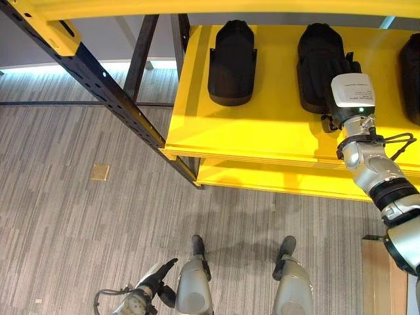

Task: Move parts from the plastic box to the shelf.

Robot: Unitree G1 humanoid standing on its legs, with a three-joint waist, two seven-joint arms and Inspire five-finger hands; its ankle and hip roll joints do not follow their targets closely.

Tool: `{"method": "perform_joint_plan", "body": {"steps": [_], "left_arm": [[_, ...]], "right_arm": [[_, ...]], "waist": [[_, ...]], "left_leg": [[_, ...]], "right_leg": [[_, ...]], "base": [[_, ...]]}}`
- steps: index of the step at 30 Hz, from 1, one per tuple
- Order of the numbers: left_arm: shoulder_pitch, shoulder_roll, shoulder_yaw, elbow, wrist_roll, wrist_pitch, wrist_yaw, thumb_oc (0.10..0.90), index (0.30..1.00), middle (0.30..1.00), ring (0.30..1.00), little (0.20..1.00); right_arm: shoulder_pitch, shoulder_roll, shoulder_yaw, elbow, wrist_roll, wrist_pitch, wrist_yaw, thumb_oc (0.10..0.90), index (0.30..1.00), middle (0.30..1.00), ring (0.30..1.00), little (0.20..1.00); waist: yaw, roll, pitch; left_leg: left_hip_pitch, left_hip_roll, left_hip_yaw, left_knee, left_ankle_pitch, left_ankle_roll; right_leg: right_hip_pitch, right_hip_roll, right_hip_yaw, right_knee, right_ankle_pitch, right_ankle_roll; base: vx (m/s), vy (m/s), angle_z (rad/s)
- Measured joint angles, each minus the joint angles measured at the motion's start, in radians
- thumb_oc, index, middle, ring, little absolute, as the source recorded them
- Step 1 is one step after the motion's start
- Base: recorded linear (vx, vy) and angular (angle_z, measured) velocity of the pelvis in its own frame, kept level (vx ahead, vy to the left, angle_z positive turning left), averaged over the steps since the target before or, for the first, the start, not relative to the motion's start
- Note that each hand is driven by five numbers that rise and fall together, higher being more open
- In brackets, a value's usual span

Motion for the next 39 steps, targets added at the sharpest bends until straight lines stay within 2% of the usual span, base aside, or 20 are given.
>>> {"method": "perform_joint_plan", "body": {"steps": [2, 4, 13, 20, 23, 24, 26, 28, 30, 34, 36, 39], "left_arm": [[0.001, 0.0, 0.001, -0.002, 0.0, 0.0, 0.001, 0.9, 1.0, 1.0, 1.0, 1.0], [0.005, -0.001, 0.002, -0.002, 0.0, 0.0, 0.001, 0.9, 1.0, 1.0, 1.0, 1.0], [0.017, -0.005, 0.024, 0.002, 0.001, 0.001, 0.017, 0.9, 1.0, 1.0, 1.0, 1.0], [0.056, -0.043, 0.108, 0.02, -0.014, -0.001, 0.025, 0.9, 1.0, 1.0, 1.0, 1.0], [0.086, -0.081, 0.203, 0.054, -0.082, 0.002, 0.017, 0.9, 1.0, 1.0, 1.0, 1.0], [0.108, -0.116, 0.271, 0.095, -0.172, 0.0, 0.013, 0.9, 1.0, 1.0, 1.0, 1.0], [0.162, -0.168, 0.397, 0.102, -0.252, 0.003, 0.002, 0.9, 1.0, 1.0, 1.0, 1.0], [0.244, -0.194, 0.449, 0.101, -0.375, 0.002, -0.002, 0.9, 1.0, 1.0, 1.0, 1.0], [0.278, -0.211, 0.484, 0.101, -0.416, 0.002, -0.002, 0.9, 1.0, 1.0, 1.0, 1.0], [0.346, -0.224, 0.491, 0.119, -0.532, -0.009, -0.009, 0.9, 1.0, 1.0, 1.0, 1.0], [0.383, -0.232, 0.49, 0.119, -0.605, -0.03, -0.024, 0.9, 1.0, 1.0, 1.0, 1.0], [0.392, -0.227, 0.489, 0.117, -0.67, -0.049, -0.096, 0.9, 1.0, 1.0, 1.0, 1.0]], "right_arm": [[0.01, -0.001, -0.006, -0.024, 0.001, -0.007, -0.001, 0.9, 1.0, 1.0, 1.0, 1.0], [0.079, -0.002, -0.06, -0.104, 0.003, -0.022, -0.019, 0.9, 1.0, 1.0, 1.0, 1.0], [0.211, -0.027, -0.106, -0.307, 0.008, -0.035, -0.015, 0.9, 1.0, 1.0, 1.0, 1.0], [0.375, -0.03, -0.211, -0.453, 0.063, -0.044, 0.021, 0.9, 1.0, 1.0, 1.0, 1.0], [0.525, -0.025, -0.315, -0.632, 0.124, -0.073, 0.029, 0.9, 1.0, 1.0, 1.0, 1.0], [0.617, -0.015, -0.369, -0.752, 0.16, -0.088, 0.036, 0.9, 1.0, 1.0, 1.0, 1.0], [0.807, 0.06, -0.512, -0.946, 0.177, -0.121, 0.04, 0.9, 1.0, 1.0, 1.0, 1.0], [0.9, 0.093, -0.544, -1.013, 0.186, -0.16, -0.001, 0.9, 1.0, 1.0, 1.0, 1.0], [0.987, 0.099, -0.596, -1.01, 0.211, -0.174, -0.019, 0.9, 1.0, 1.0, 1.0, 1.0], [1.027, 0.143, -0.654, -0.925, 0.274, -0.203, -0.053, 0.9, 1.0, 1.0, 1.0, 1.0], [1.042, 0.152, -0.662, -0.886, 0.291, -0.24, -0.092, 0.9, 1.0, 1.0, 1.0, 1.0], [1.07, 0.175, -0.668, -0.808, 0.316, -0.294, -0.105, 0.9, 1.0, 1.0, 1.0, 1.0]], "waist": [[-0.002, 0.0, 0.0], [-0.007, 0.0, 0.0], [-0.032, 0.0, 0.0], [-0.057, -0.003, 0.0], [-0.071, -0.01, 0.0], [-0.092, -0.016, 0.0], [-0.09, -0.025, -0.005], [-0.118, -0.057, -0.05], [-0.117, -0.075, -0.097], [-0.118, -0.108, -0.19], [-0.121, -0.115, -0.24], [-0.119, -0.124, -0.279]], "left_leg": [[0.009, 0.0, 0.007, -0.007, 0.0, 0.0], [0.023, 0.001, 0.009, -0.016, 0.0, -0.001], [0.054, 0.007, 0.023, -0.031, 0.0, -0.003], [0.081, 0.011, 0.036, -0.033, -0.008, -0.006], [0.098, 0.013, 0.039, -0.036, -0.012, -0.007], [0.13, 0.016, 0.045, -0.051, -0.013, -0.01], [0.174, 0.022, 0.057, -0.069, -0.016, -0.014], [0.179, 0.025, 0.062, -0.075, -0.019, -0.016], [0.193, 0.025, 0.063, -0.088, -0.019, -0.016], [0.227, 0.027, 0.085, -0.125, -0.018, -0.017], [0.245, 0.027, 0.101, -0.146, -0.014, -0.021], [0.261, 0.022, 0.107, -0.19, 0.008, -0.025]], "right_leg": [[0.003, 0.003, 0.006, -0.007, 0.004, 0.002], [0.018, 0.006, 0.006, -0.017, 0.005, 0.002], [0.037, 0.016, 0.011, -0.027, 0.007, 0.007], [0.055, 0.025, 0.026, -0.034, 0.003, 0.005], [0.07, 0.031, 0.029, -0.043, 0.003, 0.005], [0.099, 0.037, 0.029, -0.061, 0.005, 0.009], [0.14, 0.048, 0.028, -0.082, 0.002, 0.012], [0.147, 0.052, 0.03, -0.094, 0.002, 0.014], [0.163, 0.054, 0.027, -0.108, 0.005, 0.018], [0.195, 0.066, 0.032, -0.16, 0.016, 0.025], [0.211, 0.063, 0.036, -0.208, 0.036, 0.031], [0.229, 0.07, 0.031, -0.248, 0.054, 0.031]], "base": [[-0.01, 0.016, -0.08], [0.0, 0.015, -0.04], [0.0, 0.006, -0.03], [-0.01, 0.022, -0.05], [0.02, 0.042, -0.05], [0.03, 0.04, -0.1], [0.03, 0.022, -0.11], [0.04, 0.001, -0.05], [0.04, -0.004, 0.03], [0.04, 0.028, -0.1], [0.04, 0.036, -0.14], [0.02, 0.016, -0.02]]}}
